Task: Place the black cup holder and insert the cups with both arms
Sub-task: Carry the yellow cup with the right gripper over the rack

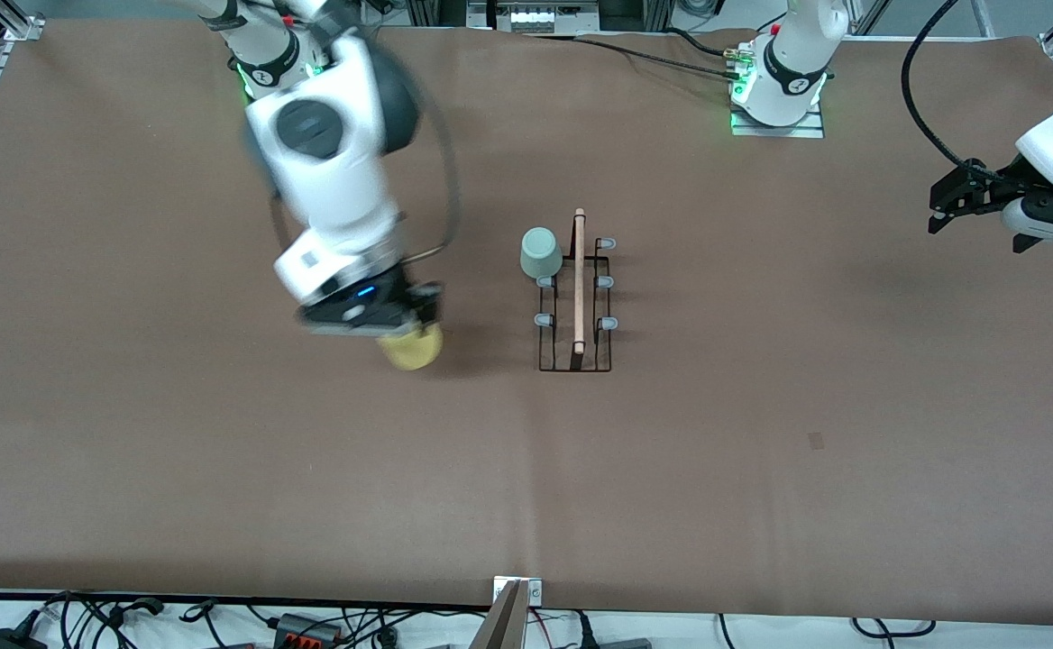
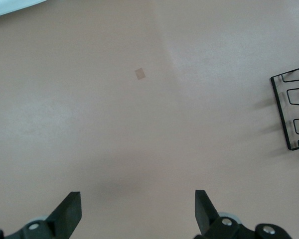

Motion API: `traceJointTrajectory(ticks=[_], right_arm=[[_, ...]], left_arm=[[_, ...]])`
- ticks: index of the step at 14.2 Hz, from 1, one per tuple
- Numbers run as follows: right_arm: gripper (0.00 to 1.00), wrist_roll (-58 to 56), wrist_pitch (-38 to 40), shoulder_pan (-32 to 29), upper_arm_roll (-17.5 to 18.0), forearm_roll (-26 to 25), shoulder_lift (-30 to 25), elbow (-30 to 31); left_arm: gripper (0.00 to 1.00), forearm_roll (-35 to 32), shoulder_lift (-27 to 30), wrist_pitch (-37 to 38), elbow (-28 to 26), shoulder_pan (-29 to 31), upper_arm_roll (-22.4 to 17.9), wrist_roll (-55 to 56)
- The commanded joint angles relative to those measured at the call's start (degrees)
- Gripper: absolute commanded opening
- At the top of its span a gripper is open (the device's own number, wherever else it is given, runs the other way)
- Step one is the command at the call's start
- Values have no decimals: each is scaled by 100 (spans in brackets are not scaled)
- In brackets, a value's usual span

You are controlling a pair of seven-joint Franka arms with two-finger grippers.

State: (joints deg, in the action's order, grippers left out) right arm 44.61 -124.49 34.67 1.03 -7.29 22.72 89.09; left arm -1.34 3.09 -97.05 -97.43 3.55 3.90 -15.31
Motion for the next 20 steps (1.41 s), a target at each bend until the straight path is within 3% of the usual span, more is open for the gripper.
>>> traceJointTrajectory(ticks=[1, 4, 13, 14, 15, 16, 20], right_arm=[[0, 626, 153, 434, -94, 61, 924, -1241], [0, 918, 66, 716, -94, 61, 1401, -1860], [3, 1076, -58, 980, -50, 79, 1647, -1658], [20, 1076, -58, 980, -50, 79, 1647, -1649], [48, 1085, -66, 980, -50, 79, 1647, -1641], [99, 1111, -66, 980, -50, 79, 1647, -1606], [100, 1014, 117, 753, -41, 53, 1385, -1570]], left_arm=[[100, 46, -80, 46, 154, 22, 5, -166], [100, 46, -80, 46, 154, 22, 5, -166], [100, 46, -80, 46, 146, 23, -4, -183], [100, 46, -80, 46, 154, 31, -4, -183], [100, 46, -80, 46, 154, 23, -4, -183], [100, 46, -80, 46, 154, 22, -4, -174], [100, 46, -80, 46, 146, 22, -4, -183]])
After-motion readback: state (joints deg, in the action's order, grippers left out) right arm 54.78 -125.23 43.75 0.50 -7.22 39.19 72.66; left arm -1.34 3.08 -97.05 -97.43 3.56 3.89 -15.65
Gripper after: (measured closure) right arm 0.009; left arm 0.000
